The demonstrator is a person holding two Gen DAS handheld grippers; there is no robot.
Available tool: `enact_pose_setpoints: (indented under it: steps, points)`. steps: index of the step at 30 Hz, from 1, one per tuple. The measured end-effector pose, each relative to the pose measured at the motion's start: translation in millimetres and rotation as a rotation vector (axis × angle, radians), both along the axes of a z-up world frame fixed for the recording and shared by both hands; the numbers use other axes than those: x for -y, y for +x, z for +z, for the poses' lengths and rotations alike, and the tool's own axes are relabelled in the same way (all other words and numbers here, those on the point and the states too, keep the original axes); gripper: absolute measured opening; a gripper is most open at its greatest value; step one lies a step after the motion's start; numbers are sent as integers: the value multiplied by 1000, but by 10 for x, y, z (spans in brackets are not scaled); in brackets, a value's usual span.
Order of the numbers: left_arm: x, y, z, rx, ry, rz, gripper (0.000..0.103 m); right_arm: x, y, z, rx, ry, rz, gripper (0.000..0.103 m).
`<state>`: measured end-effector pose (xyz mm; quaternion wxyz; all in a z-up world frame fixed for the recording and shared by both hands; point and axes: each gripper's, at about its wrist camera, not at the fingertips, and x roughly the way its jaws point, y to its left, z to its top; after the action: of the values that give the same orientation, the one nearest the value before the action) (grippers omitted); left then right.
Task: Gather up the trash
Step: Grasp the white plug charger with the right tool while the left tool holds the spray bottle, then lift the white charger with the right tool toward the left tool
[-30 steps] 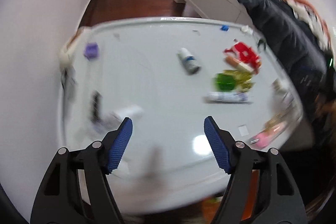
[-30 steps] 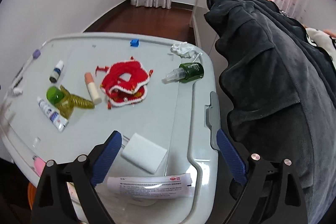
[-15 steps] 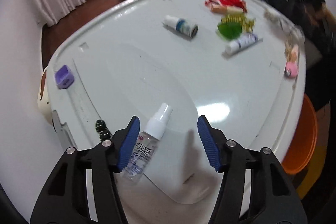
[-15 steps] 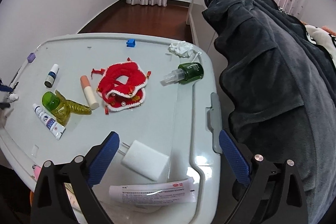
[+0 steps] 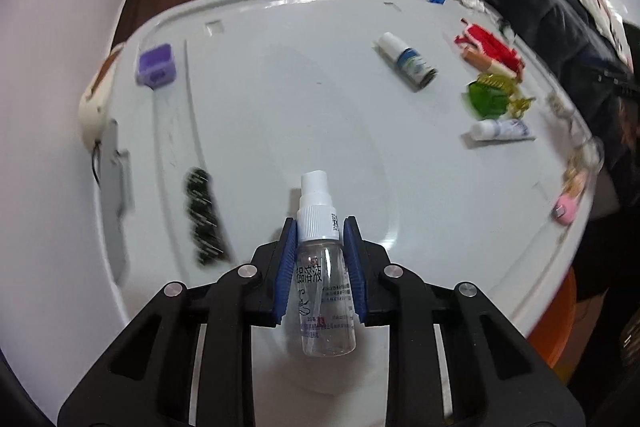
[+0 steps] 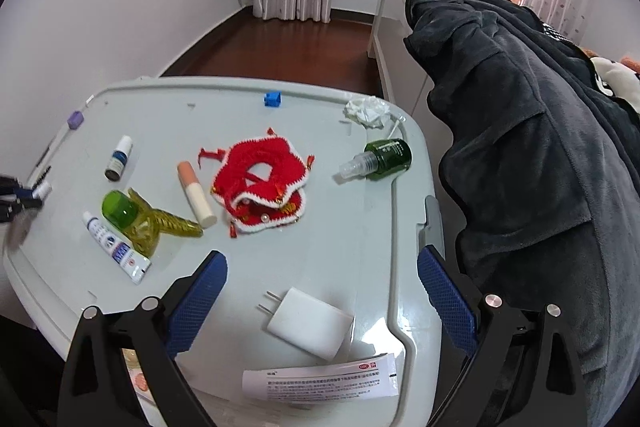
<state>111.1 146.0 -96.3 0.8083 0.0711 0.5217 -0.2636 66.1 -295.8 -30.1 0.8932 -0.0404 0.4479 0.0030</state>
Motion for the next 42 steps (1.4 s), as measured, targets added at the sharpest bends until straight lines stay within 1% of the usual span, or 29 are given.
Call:
enact_pose_setpoints:
  steps: [2, 3, 8, 10, 12, 13, 15, 17, 19, 21, 23, 27, 29, 31, 33, 34, 35, 37, 38, 39, 41, 42]
  points:
    - [104, -65, 84, -5, -23, 18, 24, 10, -17, 32, 9, 5, -1, 94]
    - [185, -118, 174, -4, -48, 24, 24, 13, -24, 42, 13, 4, -1, 94]
    - [555, -326, 568, 40, -93, 30, 24, -22, -59, 67, 35, -21, 9, 94]
    - [716, -442, 722, 61, -125, 35, 24, -135, -70, 55, 52, -51, 48, 94]
    - [874, -556, 816, 82, -152, 56, 24, -277, -74, 28, 57, -53, 111, 94]
    - [944, -620, 851, 97, -166, 72, 24, -373, -70, 13, 53, -65, 156, 91]
    - [1061, -738, 897, 127, -178, 84, 24, -474, -63, 11, 54, -133, 195, 87]
    - [1177, -858, 922, 157, -193, 81, 24, -395, -32, 33, 58, -186, 176, 87]
    - [1224, -941, 927, 162, -208, 60, 24, -251, -6, 6, 39, -202, 148, 87]
    - [1331, -1004, 875, 154, -222, 24, 24, -129, -36, -103, 1, -205, 167, 87]
    - [1400, -1025, 816, 142, -220, -5, 24, -99, -113, -227, -32, -221, 216, 87]
    - [1527, -1049, 719, 113, -235, -49, 24, -206, -211, -482, -80, -278, 333, 87]
    - [1586, -1077, 725, 117, -238, -73, 24, -273, -202, -589, -99, -320, 376, 87]
    - [1615, -1100, 717, 125, -233, -89, 24, -315, -184, -649, -108, -336, 414, 87]
    - [1617, -1101, 695, 119, -230, -96, 24, -299, -126, -695, -117, -334, 432, 84]
    - [1609, -1100, 684, 116, -230, -94, 24, -246, -61, -738, -140, -322, 415, 84]
    - [1604, -1098, 677, 113, -231, -92, 24, -178, 2, -726, -149, -266, 386, 82]
    - [1601, -1096, 676, 109, -234, -90, 24, -38, 138, -749, -206, -135, 296, 64]
    - [1604, -1094, 676, 110, -235, -88, 24, 21, 202, -752, -236, -70, 238, 60]
    - [1606, -1089, 677, 106, -241, -90, 24, 48, 241, -756, -266, -21, 190, 52]
    - [1625, -1088, 682, 106, -247, -93, 24, 13, 275, -745, -295, 10, 101, 51]
    - [1638, -1092, 682, 108, -245, -97, 24, -41, 269, -743, -302, 29, 94, 49]
